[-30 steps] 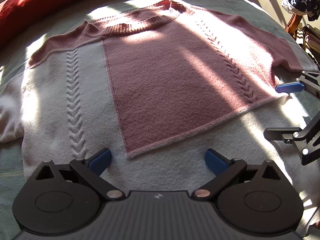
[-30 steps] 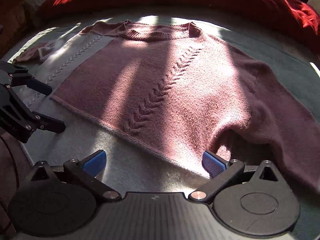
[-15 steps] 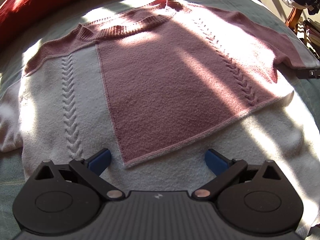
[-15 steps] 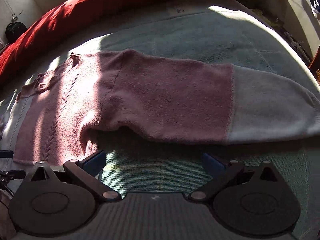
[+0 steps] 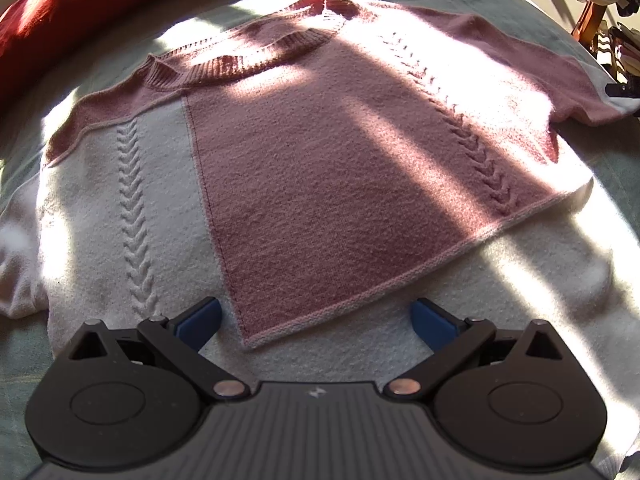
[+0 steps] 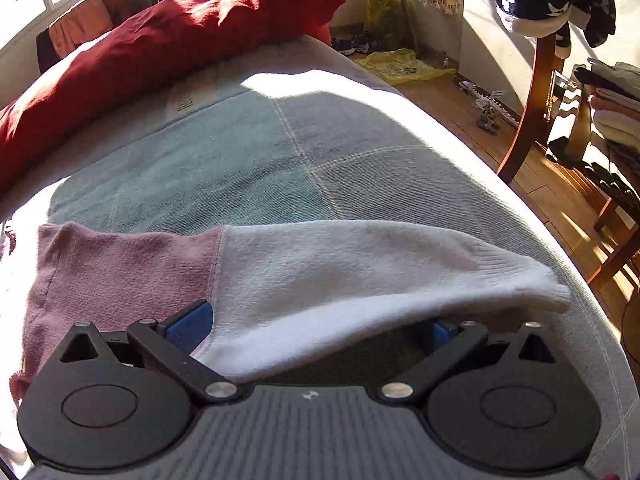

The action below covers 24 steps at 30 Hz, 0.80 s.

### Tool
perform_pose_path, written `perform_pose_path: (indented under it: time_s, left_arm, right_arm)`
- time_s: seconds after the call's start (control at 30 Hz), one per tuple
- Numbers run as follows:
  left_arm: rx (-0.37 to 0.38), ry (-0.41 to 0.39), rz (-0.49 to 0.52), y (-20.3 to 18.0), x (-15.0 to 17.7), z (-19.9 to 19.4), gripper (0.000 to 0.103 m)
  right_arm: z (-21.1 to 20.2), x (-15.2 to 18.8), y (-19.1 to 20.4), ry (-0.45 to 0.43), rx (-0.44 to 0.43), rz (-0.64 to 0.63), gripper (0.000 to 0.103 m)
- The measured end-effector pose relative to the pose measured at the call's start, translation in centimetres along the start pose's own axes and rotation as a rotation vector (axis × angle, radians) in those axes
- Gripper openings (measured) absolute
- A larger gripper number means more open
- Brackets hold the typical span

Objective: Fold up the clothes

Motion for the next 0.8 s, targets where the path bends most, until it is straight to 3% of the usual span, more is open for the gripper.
perform_pose_path:
  time_s: [0.17,0.27,0.53,0.63,0.8]
  left_arm:
    - [0.002,0.005,0.004,0.0,-0.1,0.1,0.102]
    - [0.0,0.009,0.012,-0.1,-0.2,0.1,0.102]
    - [-0.005,0.024,0.026,-0.2,-0.6,0.4,0.102]
    - [-0.007,0.027,0.028,-0.2,-0.5,0.5,0.102]
    - [-0.011,0.026,0.027,-0.2,-0.4,0.6,0.102]
  right_arm:
    - [0.3,-0.4,-5.0,0.01,0.107,0.013,0.103]
    - [-0.6,-0.9,-6.0,0.0,0.11,0.052,0.103]
    - [-3.5,-0.9,3.4,-0.057,-0.161,-0.043,0.103]
    - [-2.5,-1.1,8.0,-0.063,-0.276,-0.095,0.103]
    - [0.3,-1.0,13.0,-0.007,-0.398,-0.141,0.103]
Point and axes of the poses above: each gripper's, at about its wrist camera, not at the fingertips, and z roughly the way its jaws point, y to its left, x to its underside, the point moved 7 cm from there along z, roughly the way its jaws point, and after that the axes turned 2 degrees about -y, right-handed, at the moved point
